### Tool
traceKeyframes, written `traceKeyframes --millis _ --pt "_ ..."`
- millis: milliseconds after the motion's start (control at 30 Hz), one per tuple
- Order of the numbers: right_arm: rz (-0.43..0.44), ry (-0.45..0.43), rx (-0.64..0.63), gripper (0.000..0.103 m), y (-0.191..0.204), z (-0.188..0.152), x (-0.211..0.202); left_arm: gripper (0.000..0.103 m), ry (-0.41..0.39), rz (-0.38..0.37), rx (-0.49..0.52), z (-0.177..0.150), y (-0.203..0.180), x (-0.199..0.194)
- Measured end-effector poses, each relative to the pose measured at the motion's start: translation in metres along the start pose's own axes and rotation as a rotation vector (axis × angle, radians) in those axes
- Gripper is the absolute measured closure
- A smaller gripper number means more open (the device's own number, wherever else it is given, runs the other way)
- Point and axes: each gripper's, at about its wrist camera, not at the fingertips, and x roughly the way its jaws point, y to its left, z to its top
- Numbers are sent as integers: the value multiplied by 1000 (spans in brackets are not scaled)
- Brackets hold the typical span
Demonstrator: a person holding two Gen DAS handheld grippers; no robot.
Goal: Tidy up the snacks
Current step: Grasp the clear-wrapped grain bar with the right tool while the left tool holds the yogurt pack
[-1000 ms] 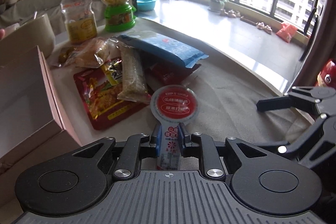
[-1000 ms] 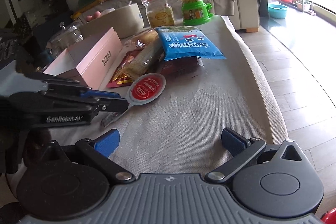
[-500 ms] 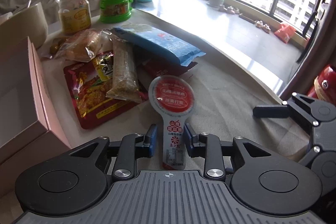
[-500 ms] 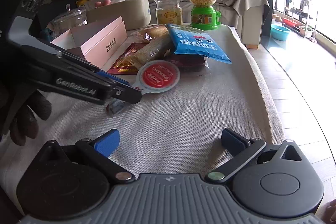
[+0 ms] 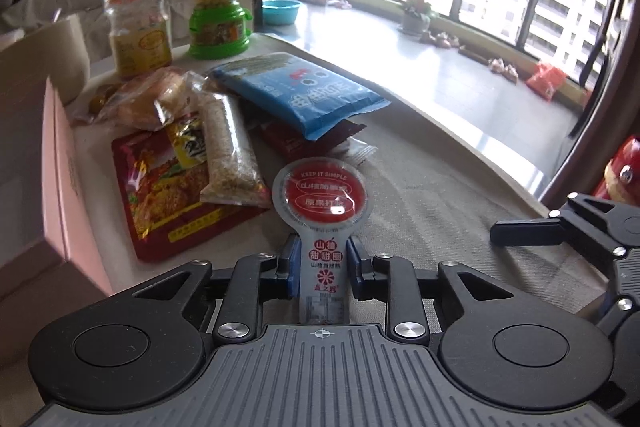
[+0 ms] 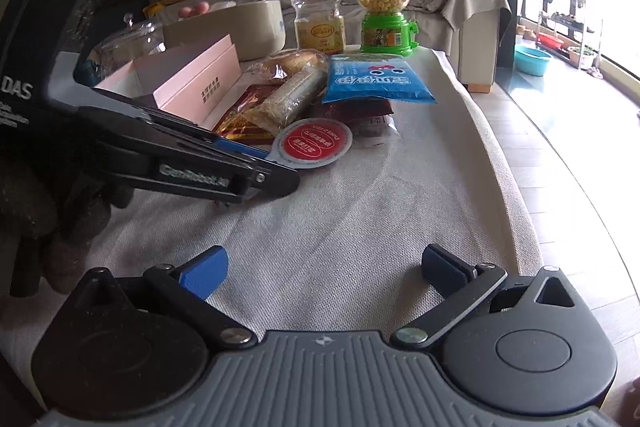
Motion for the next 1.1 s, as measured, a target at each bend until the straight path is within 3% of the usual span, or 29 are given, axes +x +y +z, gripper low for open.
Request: traceKeyframes --millis 133,267,367,433,500,633,800,867,933,1100 --pt "-24 21 -72 0 9 -1 4 75 -18 15 -111 -21 17 -28" --pt "-22 22 -63 0 7 1 4 75 -33 110 -187 -52 40 -67" --pt "-29 40 -73 1 12 11 7 75 -64 223 -271 -72 66 -95" --pt "-25 4 -76 1 18 25 7 75 -75 269 -325 -82 83 -104" --pt "-19 -53 -51 1 24 41 7 75 -79 259 -370 -91 94 -108" --pt "-18 -85 -16 21 42 84 30 75 -132 280 -345 -99 92 -109" --pt "-91 -60 -8 32 55 118 86 75 -187 290 -331 -109 86 -107" --pt "-107 -5 31 48 50 126 109 75 -194 284 -342 -112 84 -108" --pt "-100 58 72 70 42 129 124 75 -202 266 -365 -112 88 -108" --pt "-22 129 82 73 38 110 101 75 -210 216 -421 -115 97 -111"
